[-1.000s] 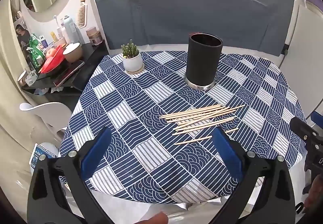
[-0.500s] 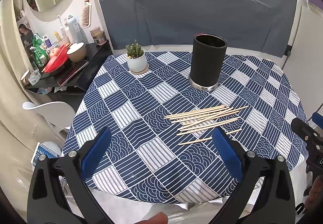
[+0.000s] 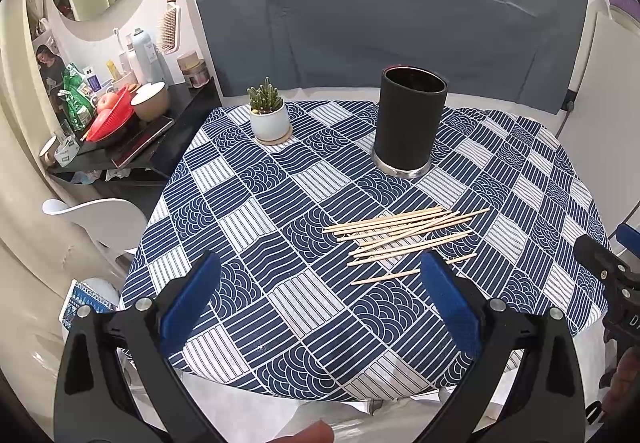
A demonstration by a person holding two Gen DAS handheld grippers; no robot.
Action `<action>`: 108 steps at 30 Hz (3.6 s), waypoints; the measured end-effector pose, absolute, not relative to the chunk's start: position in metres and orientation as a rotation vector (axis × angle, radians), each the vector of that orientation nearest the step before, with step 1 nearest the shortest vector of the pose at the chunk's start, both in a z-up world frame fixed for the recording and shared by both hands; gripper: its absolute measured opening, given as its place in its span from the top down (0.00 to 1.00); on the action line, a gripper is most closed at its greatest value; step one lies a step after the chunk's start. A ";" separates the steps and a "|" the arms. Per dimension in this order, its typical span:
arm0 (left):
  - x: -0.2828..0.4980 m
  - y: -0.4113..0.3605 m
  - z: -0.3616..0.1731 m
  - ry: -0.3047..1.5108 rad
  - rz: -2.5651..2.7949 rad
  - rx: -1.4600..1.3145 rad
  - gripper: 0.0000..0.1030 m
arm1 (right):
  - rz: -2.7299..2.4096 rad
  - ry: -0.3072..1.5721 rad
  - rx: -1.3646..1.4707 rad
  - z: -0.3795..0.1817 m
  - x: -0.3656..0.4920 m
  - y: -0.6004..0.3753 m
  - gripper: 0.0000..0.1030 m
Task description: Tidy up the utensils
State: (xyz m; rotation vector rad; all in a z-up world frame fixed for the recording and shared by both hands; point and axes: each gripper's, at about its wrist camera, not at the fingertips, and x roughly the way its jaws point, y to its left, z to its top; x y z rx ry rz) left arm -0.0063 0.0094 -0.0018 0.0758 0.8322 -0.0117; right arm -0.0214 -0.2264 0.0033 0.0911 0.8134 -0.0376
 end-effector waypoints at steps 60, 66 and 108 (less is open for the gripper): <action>-0.004 -0.001 -0.025 0.929 0.112 -0.082 0.05 | 0.055 0.941 0.029 -0.021 0.001 -0.262 0.07; -0.009 0.003 -0.037 0.972 0.142 -0.098 0.05 | 0.111 1.005 0.067 -0.035 0.014 -0.267 0.07; 0.233 -0.037 -0.160 1.238 -0.523 0.492 0.05 | -0.481 1.259 0.368 -0.162 0.092 -0.216 0.07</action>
